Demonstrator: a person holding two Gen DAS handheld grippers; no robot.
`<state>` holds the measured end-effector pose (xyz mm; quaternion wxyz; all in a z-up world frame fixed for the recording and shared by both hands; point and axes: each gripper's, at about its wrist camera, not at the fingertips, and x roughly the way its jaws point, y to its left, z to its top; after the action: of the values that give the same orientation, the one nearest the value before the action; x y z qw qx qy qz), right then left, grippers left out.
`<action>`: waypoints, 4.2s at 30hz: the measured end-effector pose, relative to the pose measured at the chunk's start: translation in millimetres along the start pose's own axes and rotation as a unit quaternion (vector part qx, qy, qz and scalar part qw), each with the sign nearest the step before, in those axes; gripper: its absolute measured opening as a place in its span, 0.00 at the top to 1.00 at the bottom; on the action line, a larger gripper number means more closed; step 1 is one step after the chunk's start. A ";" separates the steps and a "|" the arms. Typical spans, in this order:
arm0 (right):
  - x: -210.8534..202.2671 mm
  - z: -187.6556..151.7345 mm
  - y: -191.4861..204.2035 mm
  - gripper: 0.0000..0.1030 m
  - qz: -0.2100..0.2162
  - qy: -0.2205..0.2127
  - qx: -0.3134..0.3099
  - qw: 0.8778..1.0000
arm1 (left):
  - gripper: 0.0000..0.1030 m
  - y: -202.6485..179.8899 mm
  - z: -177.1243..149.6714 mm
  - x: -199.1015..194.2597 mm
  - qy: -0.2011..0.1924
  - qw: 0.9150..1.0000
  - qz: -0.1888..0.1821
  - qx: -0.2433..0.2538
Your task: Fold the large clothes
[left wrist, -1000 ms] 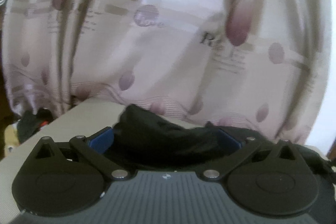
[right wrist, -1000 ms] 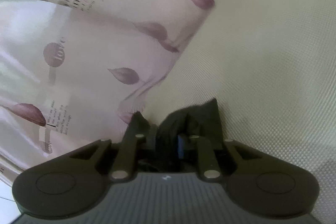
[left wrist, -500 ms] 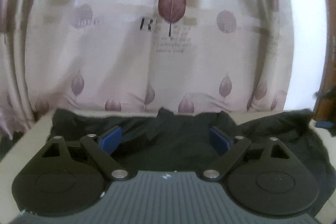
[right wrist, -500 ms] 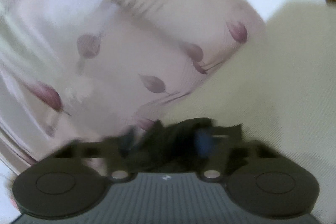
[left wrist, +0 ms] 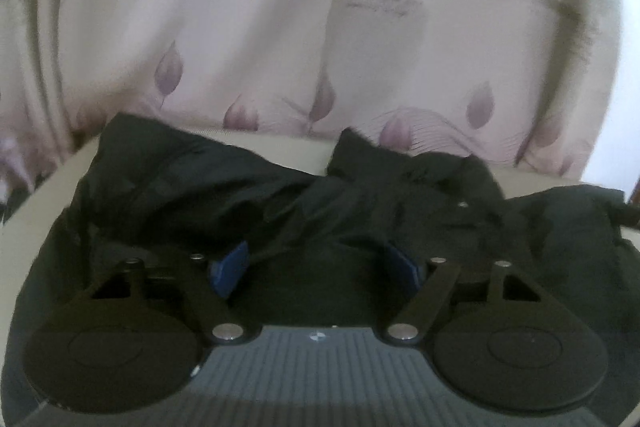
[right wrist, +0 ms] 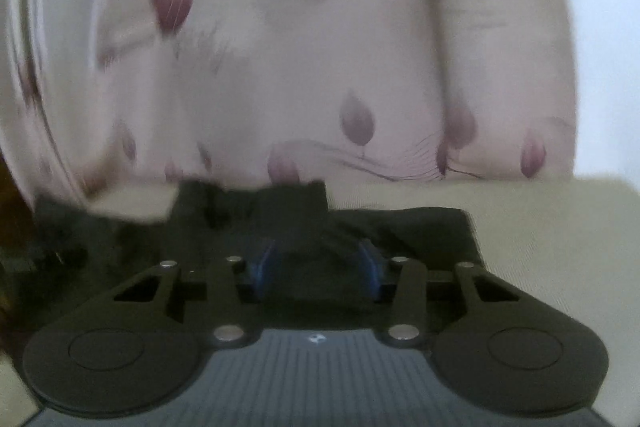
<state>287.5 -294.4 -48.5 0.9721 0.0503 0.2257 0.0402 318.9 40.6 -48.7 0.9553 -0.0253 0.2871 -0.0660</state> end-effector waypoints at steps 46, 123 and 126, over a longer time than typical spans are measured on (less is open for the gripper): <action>15.0 24.9 19.8 0.37 -0.021 0.032 -0.019 0.999 | 0.16 27.6 -15.9 34.9 0.028 0.999 -0.015 -0.035; -47.3 -57.5 -58.5 0.38 -0.023 -0.005 0.088 0.996 | 0.24 114.0 6.5 23.0 0.008 0.994 -0.021 -0.108; -67.9 -47.2 -19.3 0.39 0.038 -0.038 0.044 0.998 | 0.11 136.3 20.1 -9.9 -0.026 0.989 -0.043 -0.140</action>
<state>206.8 -316.6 -63.4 0.9746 0.1032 0.1878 0.0654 337.0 177.1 -38.2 0.9457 -0.1732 0.2672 -0.0653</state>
